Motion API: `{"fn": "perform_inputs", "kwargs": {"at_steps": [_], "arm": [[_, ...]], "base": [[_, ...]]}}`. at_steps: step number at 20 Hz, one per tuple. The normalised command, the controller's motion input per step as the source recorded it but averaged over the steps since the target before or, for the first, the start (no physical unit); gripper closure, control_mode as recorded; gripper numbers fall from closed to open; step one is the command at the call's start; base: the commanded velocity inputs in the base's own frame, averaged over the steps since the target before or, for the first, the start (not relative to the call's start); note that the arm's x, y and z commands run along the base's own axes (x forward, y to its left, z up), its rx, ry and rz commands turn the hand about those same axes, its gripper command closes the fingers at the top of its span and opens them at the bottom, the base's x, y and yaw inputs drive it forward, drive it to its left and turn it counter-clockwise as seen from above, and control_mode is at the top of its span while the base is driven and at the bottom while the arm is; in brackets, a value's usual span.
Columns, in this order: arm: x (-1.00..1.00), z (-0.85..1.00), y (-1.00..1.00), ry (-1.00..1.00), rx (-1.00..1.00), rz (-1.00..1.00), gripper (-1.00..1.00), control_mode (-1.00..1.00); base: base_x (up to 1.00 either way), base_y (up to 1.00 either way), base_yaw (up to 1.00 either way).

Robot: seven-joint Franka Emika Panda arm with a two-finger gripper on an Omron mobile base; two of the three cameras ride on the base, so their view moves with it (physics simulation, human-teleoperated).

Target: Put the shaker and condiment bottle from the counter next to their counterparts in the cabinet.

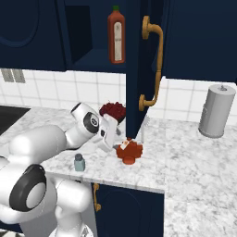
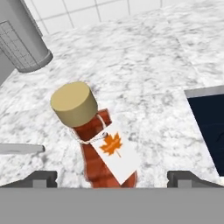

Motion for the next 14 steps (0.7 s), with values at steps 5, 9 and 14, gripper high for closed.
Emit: {"fn": "perform_inputs", "kwargs": {"at_steps": [5,9,14], "arm": [[0.0,-0.14,-0.13,0.0,0.0,0.0,-1.0,-1.0],[0.0,-0.17,-0.14,0.0,0.0,0.0,-1.0,-1.0],[0.0,-0.18,-0.13,0.0,0.0,0.0,-1.0,-1.0]], "base": [[0.0,0.0,0.0],[0.0,0.0,0.0],[0.0,0.0,0.0]]}}
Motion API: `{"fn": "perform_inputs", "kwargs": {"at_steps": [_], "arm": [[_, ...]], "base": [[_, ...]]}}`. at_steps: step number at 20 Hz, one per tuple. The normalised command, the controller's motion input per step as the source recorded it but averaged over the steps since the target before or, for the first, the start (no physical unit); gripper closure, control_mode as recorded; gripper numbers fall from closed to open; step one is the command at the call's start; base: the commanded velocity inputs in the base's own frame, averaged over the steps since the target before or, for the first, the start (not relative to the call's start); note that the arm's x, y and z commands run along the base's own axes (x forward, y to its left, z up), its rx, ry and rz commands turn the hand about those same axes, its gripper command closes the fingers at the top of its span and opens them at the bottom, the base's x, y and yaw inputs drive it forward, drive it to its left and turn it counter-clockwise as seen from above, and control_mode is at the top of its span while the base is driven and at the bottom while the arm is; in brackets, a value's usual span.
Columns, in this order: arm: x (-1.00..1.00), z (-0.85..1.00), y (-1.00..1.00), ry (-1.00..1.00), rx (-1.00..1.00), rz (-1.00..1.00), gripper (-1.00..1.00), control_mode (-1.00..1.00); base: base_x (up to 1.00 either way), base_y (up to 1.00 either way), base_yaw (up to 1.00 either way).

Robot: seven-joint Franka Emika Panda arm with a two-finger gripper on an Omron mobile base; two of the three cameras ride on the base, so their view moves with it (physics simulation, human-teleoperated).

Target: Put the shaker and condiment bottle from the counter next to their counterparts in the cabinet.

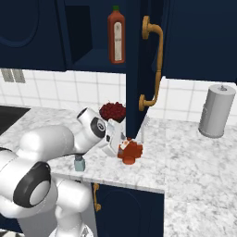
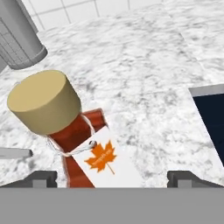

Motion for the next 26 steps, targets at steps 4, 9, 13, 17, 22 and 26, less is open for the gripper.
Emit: {"fn": "perform_inputs", "kwargs": {"at_steps": [4,9,13,17,22,26], "arm": [[0.01,-0.22,-0.08,0.01,0.0,0.01,-1.0,-1.0],[0.14,-0.2,-0.02,0.08,0.0,0.03,-1.0,-1.0],[0.17,-0.19,0.0,0.16,0.0,0.05,-1.0,-1.0],[0.13,-0.15,-0.01,0.18,0.0,0.01,1.0,-1.0],[0.03,-0.07,-0.02,0.03,0.0,0.0,1.0,-1.0],[-0.07,0.08,0.02,-0.01,0.03,0.06,1.0,-1.0]], "base": [[0.0,0.0,0.0],[0.0,0.0,0.0],[0.0,0.0,0.0],[0.0,0.0,0.0],[0.0,0.0,0.0],[0.0,0.0,0.0]]}}
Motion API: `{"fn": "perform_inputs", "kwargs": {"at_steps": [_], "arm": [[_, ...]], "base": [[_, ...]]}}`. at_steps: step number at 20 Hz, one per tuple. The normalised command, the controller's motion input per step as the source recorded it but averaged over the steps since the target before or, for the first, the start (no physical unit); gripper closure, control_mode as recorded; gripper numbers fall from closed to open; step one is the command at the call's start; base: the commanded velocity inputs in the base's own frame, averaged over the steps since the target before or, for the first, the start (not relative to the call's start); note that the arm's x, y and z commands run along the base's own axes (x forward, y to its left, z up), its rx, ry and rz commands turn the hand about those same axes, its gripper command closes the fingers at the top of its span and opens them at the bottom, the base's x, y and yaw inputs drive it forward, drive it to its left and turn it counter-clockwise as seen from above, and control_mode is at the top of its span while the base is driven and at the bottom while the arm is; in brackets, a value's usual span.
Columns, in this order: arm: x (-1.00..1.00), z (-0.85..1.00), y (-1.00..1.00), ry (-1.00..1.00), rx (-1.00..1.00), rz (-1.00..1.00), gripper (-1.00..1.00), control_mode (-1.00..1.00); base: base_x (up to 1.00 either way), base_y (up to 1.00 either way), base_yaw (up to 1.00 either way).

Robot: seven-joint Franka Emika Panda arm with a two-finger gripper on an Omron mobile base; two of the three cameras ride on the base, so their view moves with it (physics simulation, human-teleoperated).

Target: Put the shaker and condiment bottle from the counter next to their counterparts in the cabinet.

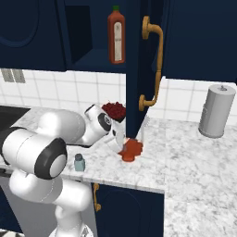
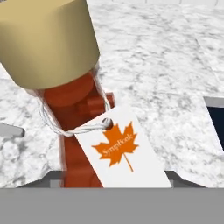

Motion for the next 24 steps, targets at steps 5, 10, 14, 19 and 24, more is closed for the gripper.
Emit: {"fn": "perform_inputs", "kwargs": {"at_steps": [5,10,14,19,24], "arm": [[-0.09,0.49,0.1,-0.07,0.0,0.22,1.0,-1.0],[-0.03,0.5,0.03,-0.01,0.0,0.3,1.0,-1.0],[-0.03,0.47,0.03,0.0,0.0,0.27,1.0,-1.0],[-0.22,0.35,0.17,0.0,0.0,0.2,1.0,-1.0],[-0.3,0.23,0.2,0.0,0.05,0.16,1.0,-1.0]], "base": [[0.0,0.0,0.0],[0.0,0.0,0.0],[0.0,0.0,0.0],[0.0,0.0,0.0],[0.0,0.0,0.0]]}}
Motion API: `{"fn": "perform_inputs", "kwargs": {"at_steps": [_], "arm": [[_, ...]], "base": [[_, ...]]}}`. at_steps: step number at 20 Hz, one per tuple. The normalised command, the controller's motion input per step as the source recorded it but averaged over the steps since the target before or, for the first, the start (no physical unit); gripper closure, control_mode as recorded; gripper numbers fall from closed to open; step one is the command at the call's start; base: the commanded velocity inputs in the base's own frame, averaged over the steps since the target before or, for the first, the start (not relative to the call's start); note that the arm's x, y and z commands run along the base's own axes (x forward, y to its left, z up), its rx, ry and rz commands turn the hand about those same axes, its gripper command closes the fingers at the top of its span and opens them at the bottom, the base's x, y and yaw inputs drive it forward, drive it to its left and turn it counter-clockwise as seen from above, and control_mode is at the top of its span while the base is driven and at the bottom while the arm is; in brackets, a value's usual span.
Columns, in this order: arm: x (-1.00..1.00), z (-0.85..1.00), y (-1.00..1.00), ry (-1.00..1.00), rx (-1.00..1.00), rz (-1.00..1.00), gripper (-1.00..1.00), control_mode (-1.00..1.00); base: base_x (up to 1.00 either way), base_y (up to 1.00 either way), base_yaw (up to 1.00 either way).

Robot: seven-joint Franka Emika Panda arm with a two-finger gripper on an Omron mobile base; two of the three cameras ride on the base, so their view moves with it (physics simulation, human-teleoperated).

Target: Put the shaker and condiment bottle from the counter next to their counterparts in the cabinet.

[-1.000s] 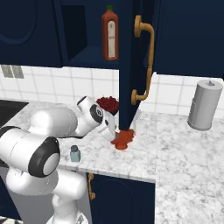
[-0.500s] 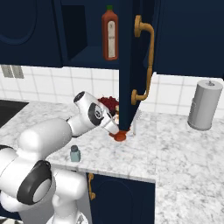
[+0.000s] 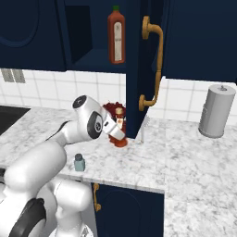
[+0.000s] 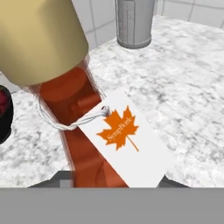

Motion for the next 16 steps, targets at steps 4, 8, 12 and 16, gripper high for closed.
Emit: {"fn": "perform_inputs", "kwargs": {"at_steps": [4,8,12,16], "arm": [[-0.32,0.12,0.3,-0.02,0.07,0.19,1.0,-1.0],[-0.27,0.17,0.32,-0.07,0.03,0.18,1.0,-1.0],[-0.26,0.21,0.38,-0.15,0.0,0.16,1.0,-1.0],[-0.25,0.26,0.29,-0.19,0.0,0.16,1.0,-1.0]], "base": [[0.0,0.0,0.0],[0.0,0.0,0.0],[0.0,0.0,0.0],[0.0,0.0,0.0]]}}
